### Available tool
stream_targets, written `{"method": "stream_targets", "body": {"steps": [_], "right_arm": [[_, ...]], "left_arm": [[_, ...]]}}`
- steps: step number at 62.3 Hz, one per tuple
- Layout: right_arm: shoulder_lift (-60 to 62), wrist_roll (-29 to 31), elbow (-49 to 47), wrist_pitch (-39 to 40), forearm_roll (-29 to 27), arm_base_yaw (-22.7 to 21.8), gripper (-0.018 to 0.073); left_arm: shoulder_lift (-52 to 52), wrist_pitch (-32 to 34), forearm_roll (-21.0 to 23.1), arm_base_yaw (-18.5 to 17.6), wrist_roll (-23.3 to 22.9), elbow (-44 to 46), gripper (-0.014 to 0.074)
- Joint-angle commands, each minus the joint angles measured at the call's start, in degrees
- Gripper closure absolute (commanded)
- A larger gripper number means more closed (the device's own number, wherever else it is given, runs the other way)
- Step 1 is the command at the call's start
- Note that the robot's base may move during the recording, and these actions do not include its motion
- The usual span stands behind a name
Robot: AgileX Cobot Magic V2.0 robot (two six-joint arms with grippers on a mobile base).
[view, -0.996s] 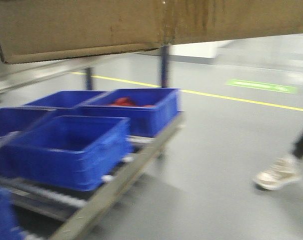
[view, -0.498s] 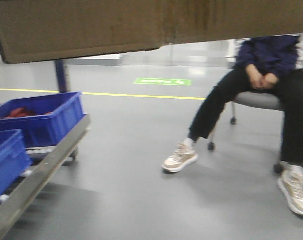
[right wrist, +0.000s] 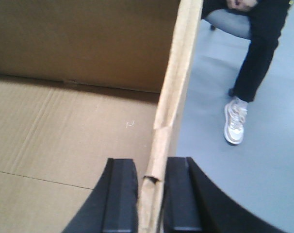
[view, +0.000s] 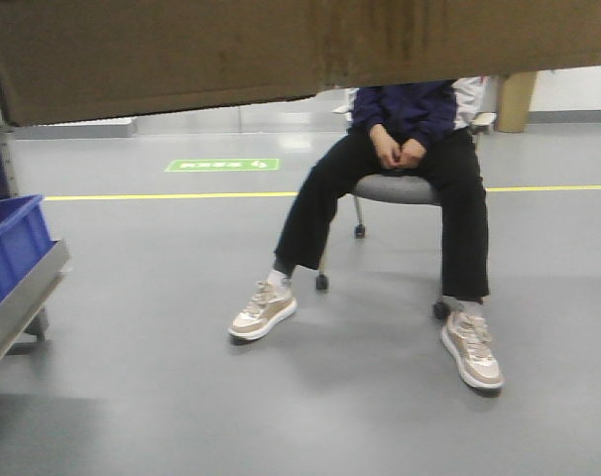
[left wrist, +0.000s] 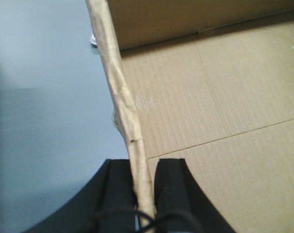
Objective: Grab carton from right shelf to conveyor
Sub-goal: 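Hold the carton with both grippers while the base turns away, then carry the carton with both grippers past the seated person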
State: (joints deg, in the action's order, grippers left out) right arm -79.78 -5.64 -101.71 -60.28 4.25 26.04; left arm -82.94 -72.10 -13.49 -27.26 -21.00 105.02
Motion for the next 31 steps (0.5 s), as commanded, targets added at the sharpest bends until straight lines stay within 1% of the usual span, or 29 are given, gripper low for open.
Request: {"method": "stream_targets", "body": {"steps": [1,31], "right_arm": [[0.47,0.63,-0.32,4.17,-2.43,0.39,0.0619],[0.47,0.63,-0.32,4.17,-2.43,0.39,0.0619]], "left_arm": [[0.69,3.41,3.9,-1.14,0.83,0.43,0.0612],[0.69,3.41,3.9,-1.14,0.83,0.43,0.0612]]}}
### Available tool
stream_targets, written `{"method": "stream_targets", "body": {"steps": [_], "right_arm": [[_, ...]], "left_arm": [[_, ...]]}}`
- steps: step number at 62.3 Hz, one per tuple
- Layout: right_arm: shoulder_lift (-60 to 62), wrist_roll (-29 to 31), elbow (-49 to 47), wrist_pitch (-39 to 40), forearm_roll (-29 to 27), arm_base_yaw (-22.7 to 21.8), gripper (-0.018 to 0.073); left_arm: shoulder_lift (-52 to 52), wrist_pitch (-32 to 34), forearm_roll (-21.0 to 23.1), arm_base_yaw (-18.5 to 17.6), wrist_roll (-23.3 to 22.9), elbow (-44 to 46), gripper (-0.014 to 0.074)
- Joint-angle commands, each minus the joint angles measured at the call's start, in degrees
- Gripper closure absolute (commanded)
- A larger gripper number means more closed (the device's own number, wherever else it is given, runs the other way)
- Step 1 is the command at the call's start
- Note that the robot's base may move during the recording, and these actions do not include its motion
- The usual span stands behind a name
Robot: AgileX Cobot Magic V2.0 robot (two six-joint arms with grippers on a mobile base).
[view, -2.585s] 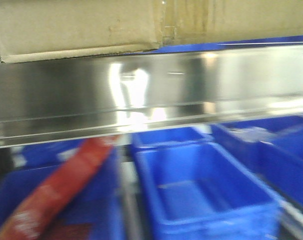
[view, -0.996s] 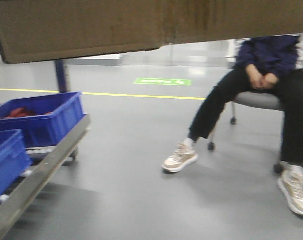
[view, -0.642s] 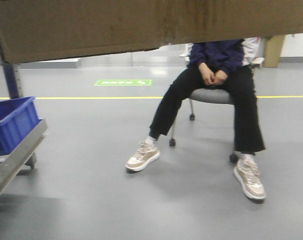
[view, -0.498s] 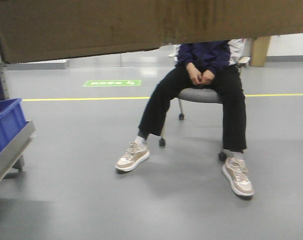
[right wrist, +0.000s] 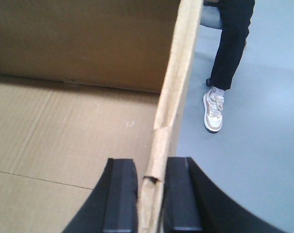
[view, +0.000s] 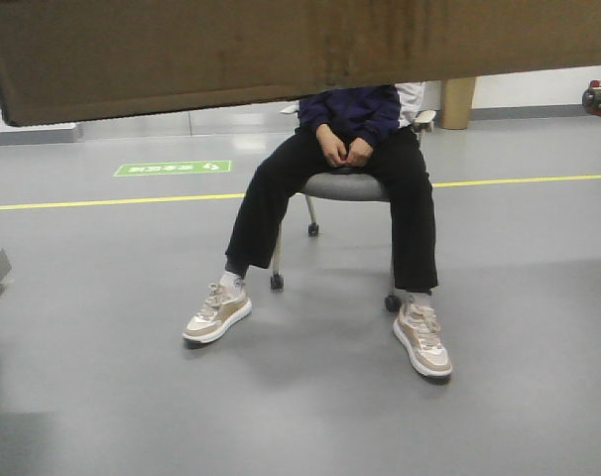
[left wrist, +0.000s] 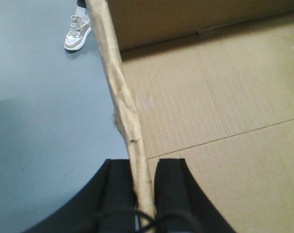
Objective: Grab carton from right shelf to conveyor
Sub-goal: 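Carry the carton with both grippers past the seated person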
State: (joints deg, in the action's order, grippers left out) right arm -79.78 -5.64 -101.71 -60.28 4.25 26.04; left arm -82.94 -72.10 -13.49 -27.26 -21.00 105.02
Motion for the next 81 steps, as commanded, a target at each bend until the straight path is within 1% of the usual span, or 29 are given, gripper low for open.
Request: {"method": "stream_targets", "body": {"steps": [1,81], "right_arm": [[0.47,0.63,-0.32,4.17,-2.43,0.39,0.0619],[0.47,0.63,-0.32,4.3,-3.19,0.39,0.0619]], "left_arm": [[0.69,3.41,3.9,-1.14,0.83,0.43,0.0612],[0.69,3.41,3.9,-1.14,0.83,0.43,0.0612]]}}
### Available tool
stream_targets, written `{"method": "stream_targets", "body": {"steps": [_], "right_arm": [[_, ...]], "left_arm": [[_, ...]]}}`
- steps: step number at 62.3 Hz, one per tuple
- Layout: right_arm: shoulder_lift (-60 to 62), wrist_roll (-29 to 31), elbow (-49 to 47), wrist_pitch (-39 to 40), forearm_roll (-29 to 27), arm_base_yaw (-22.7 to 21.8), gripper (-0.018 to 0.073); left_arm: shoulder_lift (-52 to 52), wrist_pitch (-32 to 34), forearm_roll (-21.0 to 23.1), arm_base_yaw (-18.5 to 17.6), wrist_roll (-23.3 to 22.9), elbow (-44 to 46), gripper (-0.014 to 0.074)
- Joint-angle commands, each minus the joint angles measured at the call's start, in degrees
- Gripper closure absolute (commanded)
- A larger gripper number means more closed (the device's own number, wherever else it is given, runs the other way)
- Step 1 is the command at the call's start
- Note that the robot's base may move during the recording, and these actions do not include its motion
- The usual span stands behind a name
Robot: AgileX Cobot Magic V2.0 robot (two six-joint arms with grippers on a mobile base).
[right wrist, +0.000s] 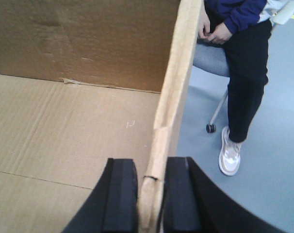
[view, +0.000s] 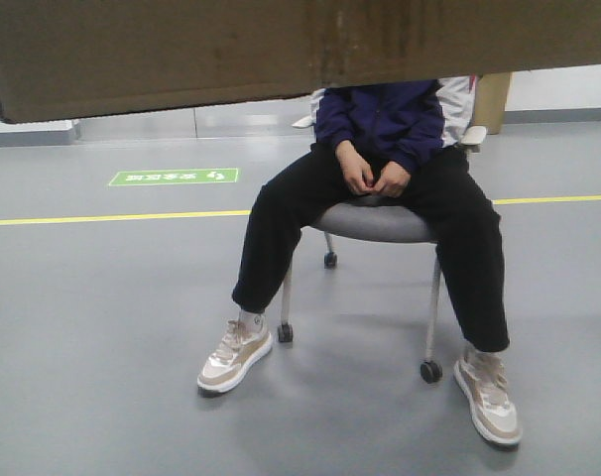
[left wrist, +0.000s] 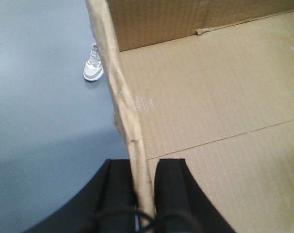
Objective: Grab carton from right shelf to conveyor
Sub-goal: 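Carry the carton with both grippers past the seated person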
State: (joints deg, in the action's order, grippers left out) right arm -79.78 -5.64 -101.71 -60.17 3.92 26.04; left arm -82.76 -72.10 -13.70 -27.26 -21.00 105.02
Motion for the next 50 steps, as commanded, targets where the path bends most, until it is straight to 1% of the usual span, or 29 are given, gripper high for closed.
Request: {"method": "stream_targets", "body": {"steps": [1,12,22,38,45,50], "right_arm": [[0.47,0.63,-0.32,4.19,-2.87,0.39,0.0619],[0.47,0.63,-0.32,5.6,-2.87,0.39,0.0619],[0.47,0.63,-0.32,7.38,-2.87,0.39,0.0619],[0.47,0.63,-0.32,7.93,-2.87,0.39,0.0619],[0.47,0.63,-0.32,7.93,-2.87,0.39,0.0619],[0.47,0.63,-0.32,7.93,-2.87,0.39,0.0619]], "left_arm": [[0.51,3.41,4.11,-1.14,0.83,0.43,0.0612],[0.51,3.41,4.11,-1.14,0.83,0.43,0.0612],[0.51,3.41,2.66,-1.14,0.83,0.43,0.0612],[0.51,3.41,2.66,-1.14,0.83,0.43,0.0612],[0.51,3.41,1.16,-1.14,0.83,0.43,0.0612],[0.51,3.41,0.92,-1.14,0.83,0.43,0.0612]]}}
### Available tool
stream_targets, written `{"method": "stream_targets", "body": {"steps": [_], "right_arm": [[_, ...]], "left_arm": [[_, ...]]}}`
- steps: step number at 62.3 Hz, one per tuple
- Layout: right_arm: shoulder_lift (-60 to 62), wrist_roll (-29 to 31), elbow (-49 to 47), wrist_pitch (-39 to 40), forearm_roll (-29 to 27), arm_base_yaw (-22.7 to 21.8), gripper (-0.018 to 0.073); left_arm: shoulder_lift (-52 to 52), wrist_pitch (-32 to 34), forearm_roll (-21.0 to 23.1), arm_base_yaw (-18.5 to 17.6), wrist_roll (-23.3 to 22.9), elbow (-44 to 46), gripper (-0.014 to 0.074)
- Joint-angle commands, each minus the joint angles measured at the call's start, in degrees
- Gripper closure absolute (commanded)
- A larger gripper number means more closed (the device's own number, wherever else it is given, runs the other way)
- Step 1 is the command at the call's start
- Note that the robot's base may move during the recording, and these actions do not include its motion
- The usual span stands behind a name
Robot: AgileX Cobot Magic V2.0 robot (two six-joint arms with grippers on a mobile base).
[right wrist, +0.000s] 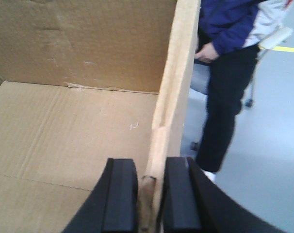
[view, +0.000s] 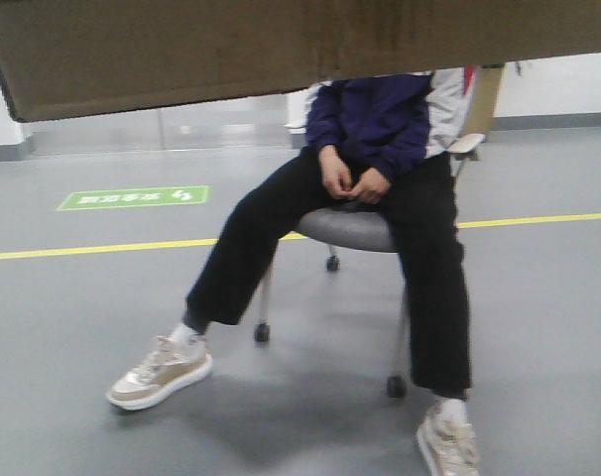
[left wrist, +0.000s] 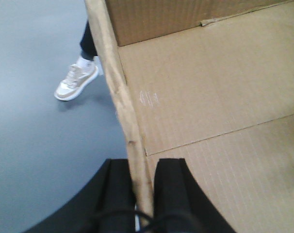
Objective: Grab carton from right shelf to conveyor
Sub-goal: 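Carry the carton with both grippers past the seated person, then drive up to the grey conveyor holding the carton above the belt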
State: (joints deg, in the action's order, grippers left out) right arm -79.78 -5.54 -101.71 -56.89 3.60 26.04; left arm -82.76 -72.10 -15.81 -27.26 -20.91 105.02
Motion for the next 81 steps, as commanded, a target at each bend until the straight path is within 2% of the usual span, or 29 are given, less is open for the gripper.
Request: {"method": "stream_targets", "body": {"steps": [1,21,38,81], "right_arm": [[0.47,0.52,-0.32,4.66,-2.55,0.39,0.0619],[0.47,0.52,-0.32,4.72,-2.55,0.39,0.0619],[0.47,0.52,-0.32,4.72,-2.55,0.39,0.0619],[0.47,0.52,-0.32,4.81,-2.6,0.39,0.0619]], "left_arm": [[0.51,3.41,3.02,-1.14,0.74,0.43,0.0612],[0.51,3.41,2.49,-1.14,0.74,0.43,0.0612],[0.51,3.41,-0.53,-1.14,0.74,0.43,0.0612],[0.51,3.41,-15.32,-1.14,0.74,0.43,0.0612]]}}
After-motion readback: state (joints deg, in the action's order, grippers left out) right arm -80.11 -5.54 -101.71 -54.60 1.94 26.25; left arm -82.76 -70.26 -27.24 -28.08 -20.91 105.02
